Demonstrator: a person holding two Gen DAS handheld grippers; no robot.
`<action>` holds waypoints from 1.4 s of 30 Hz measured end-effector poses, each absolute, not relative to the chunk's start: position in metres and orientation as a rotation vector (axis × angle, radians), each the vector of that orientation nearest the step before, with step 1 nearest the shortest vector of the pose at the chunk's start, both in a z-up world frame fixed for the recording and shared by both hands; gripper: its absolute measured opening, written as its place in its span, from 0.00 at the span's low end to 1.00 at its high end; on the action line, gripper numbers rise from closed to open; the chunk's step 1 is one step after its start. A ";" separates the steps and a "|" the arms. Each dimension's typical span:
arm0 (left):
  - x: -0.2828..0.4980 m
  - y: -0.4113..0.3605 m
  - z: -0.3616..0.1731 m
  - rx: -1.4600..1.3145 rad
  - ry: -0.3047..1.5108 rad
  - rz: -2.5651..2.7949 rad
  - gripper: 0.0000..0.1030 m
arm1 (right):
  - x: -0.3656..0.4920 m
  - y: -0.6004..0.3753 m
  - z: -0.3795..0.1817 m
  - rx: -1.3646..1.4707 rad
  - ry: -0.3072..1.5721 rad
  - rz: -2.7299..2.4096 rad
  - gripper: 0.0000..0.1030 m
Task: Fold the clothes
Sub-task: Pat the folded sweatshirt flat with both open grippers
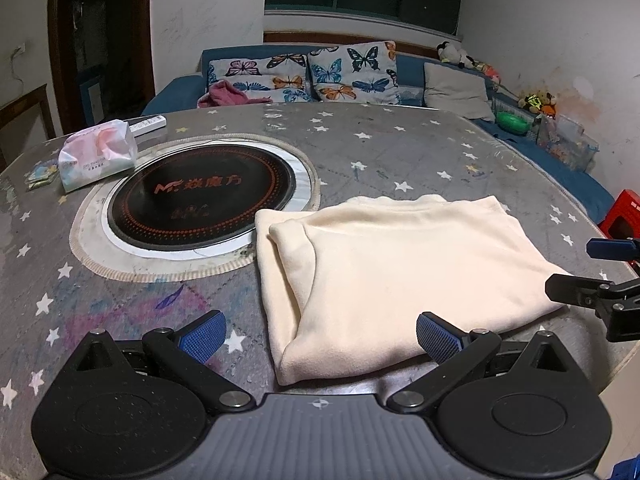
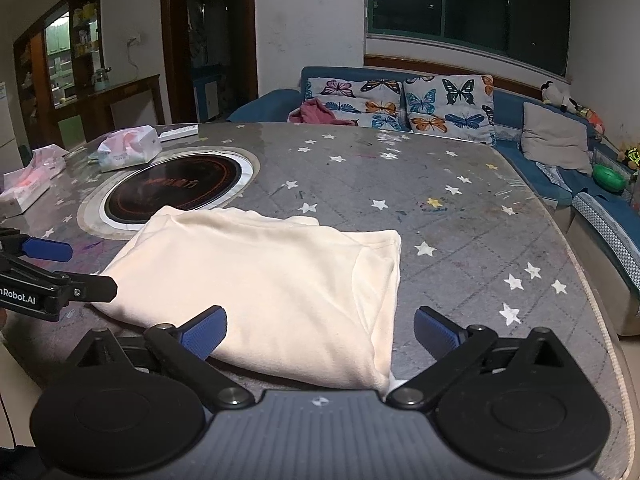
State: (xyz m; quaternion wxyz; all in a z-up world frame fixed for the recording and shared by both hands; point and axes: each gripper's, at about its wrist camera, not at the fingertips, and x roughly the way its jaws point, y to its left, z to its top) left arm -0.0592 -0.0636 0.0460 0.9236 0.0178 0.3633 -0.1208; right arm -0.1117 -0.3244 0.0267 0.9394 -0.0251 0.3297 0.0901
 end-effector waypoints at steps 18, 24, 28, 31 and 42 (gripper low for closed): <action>-0.063 -0.065 0.046 0.053 0.777 -0.215 1.00 | -0.118 -0.314 0.028 -0.049 0.661 0.224 1.00; -0.065 -0.065 0.045 0.057 0.789 -0.204 1.00 | -0.121 -0.305 0.028 -0.065 0.652 0.260 1.00; -0.065 -0.063 0.045 0.059 0.792 -0.194 1.00 | -0.122 -0.298 0.028 -0.080 0.647 0.284 1.00; -0.063 -0.059 0.046 0.047 0.784 -0.189 1.00 | -0.123 -0.294 0.030 -0.089 0.641 0.305 1.00; -0.050 -0.043 0.040 0.024 0.804 -0.142 1.00 | -0.116 -0.268 0.027 -0.151 0.657 0.401 1.00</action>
